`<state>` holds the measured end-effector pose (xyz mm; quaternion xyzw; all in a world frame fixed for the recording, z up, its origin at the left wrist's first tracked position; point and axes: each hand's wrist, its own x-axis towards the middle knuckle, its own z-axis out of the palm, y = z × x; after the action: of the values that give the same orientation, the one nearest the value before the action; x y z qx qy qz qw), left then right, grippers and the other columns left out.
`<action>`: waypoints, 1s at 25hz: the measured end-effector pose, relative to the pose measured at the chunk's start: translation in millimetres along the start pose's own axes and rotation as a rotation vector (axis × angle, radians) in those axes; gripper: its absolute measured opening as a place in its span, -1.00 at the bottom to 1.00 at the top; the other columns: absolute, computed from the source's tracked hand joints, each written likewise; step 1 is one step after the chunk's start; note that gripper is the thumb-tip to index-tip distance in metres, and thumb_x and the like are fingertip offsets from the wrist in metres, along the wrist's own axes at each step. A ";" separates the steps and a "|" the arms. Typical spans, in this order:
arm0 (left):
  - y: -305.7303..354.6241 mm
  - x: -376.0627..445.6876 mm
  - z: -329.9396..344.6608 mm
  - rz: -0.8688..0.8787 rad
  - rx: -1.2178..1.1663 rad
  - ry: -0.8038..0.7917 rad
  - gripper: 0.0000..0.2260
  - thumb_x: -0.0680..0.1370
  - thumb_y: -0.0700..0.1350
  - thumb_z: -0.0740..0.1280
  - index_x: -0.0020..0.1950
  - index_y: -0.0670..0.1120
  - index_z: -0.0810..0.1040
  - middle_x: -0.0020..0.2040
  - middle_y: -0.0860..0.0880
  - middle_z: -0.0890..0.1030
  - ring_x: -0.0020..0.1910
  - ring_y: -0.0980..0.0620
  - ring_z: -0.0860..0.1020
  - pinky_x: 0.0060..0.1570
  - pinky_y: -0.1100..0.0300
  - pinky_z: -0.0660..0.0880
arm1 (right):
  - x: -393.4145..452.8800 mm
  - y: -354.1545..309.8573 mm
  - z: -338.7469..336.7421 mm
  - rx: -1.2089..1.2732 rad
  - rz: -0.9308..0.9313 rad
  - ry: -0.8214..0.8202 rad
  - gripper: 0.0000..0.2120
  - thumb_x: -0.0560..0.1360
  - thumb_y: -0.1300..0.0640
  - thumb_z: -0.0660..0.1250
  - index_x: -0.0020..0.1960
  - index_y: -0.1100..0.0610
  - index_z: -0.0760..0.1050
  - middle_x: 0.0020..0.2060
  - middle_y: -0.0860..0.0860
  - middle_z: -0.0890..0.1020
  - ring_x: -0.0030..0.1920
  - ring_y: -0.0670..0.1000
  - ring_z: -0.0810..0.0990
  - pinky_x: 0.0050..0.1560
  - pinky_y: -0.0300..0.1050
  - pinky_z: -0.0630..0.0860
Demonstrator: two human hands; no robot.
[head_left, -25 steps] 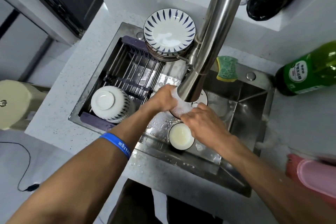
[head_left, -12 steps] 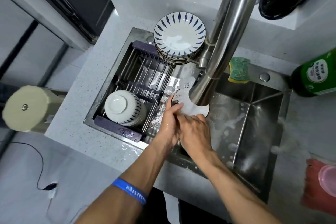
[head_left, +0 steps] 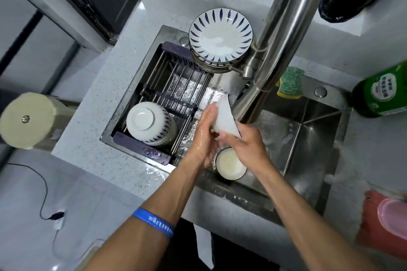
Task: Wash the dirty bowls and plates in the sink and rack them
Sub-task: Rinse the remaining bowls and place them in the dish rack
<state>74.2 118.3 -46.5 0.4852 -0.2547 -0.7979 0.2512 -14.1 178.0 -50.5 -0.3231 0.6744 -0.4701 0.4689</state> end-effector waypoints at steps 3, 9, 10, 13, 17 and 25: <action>26.7 4.9 -11.4 -0.035 0.312 -0.016 -0.36 0.33 0.12 0.54 0.35 0.06 0.43 0.22 -0.14 0.60 0.15 -0.15 0.61 -0.04 -0.01 0.61 | 2.1 -0.6 -6.1 0.569 0.179 -0.001 -0.75 0.37 0.31 0.37 0.06 0.26 0.58 -0.10 0.12 0.70 -0.09 0.08 0.66 -0.03 0.00 0.60; 74.1 -22.8 -11.5 0.147 0.825 0.156 -0.19 0.28 0.11 0.62 0.43 0.10 0.30 0.23 0.01 0.50 0.18 -0.03 0.53 0.20 -0.06 0.55 | 13.4 -10.5 6.8 1.101 0.502 0.008 -0.66 0.56 0.06 0.05 0.02 0.19 0.56 -0.05 0.15 0.67 -0.04 0.11 0.63 -0.02 -0.06 0.51; 83.9 -29.1 -21.1 0.205 0.985 0.242 -0.16 0.28 0.15 0.60 0.46 0.09 0.27 0.28 -0.03 0.48 0.21 -0.06 0.51 0.21 -0.07 0.53 | 16.5 -9.1 8.0 0.997 0.561 0.026 -0.60 0.63 0.02 0.01 0.03 0.18 0.57 -0.02 0.14 0.68 -0.01 0.11 0.64 -0.03 -0.06 0.54; 116.8 -48.6 -53.5 0.343 1.507 0.537 -0.14 0.31 0.21 0.55 0.49 0.12 0.18 0.36 -0.16 0.38 0.24 -0.22 0.48 0.12 -0.17 0.52 | 18.8 27.4 7.0 0.459 0.620 0.170 -0.74 0.64 0.10 0.16 0.04 0.12 0.62 0.01 0.13 0.70 -0.01 0.10 0.66 -0.09 -0.11 0.55; 126.0 -31.2 -88.0 0.137 1.541 0.618 -0.14 0.31 0.20 0.57 0.49 0.09 0.21 0.30 -0.21 0.40 0.19 -0.30 0.50 0.12 -0.20 0.50 | 3.6 100.2 -8.7 -0.450 0.598 0.237 -0.86 0.45 0.21 0.33 -0.03 0.07 0.62 0.03 0.09 0.66 0.06 0.17 0.61 -0.10 -0.16 0.43; 114.5 -12.2 -117.0 0.166 1.674 0.536 -0.10 0.33 0.24 0.54 0.53 0.05 0.18 0.49 -0.20 0.25 0.39 -0.30 0.33 0.28 -0.26 0.40 | 11.0 181.7 -10.2 -0.684 0.747 0.174 -0.55 0.44 0.28 0.30 0.33 0.13 0.43 0.18 0.18 0.60 0.12 0.27 0.59 0.02 0.06 0.55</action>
<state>202.3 21.9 -10.9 0.6608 -0.7224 -0.1881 -0.0782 -26.6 235.2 -223.1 -0.1546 0.8955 -0.0484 0.4145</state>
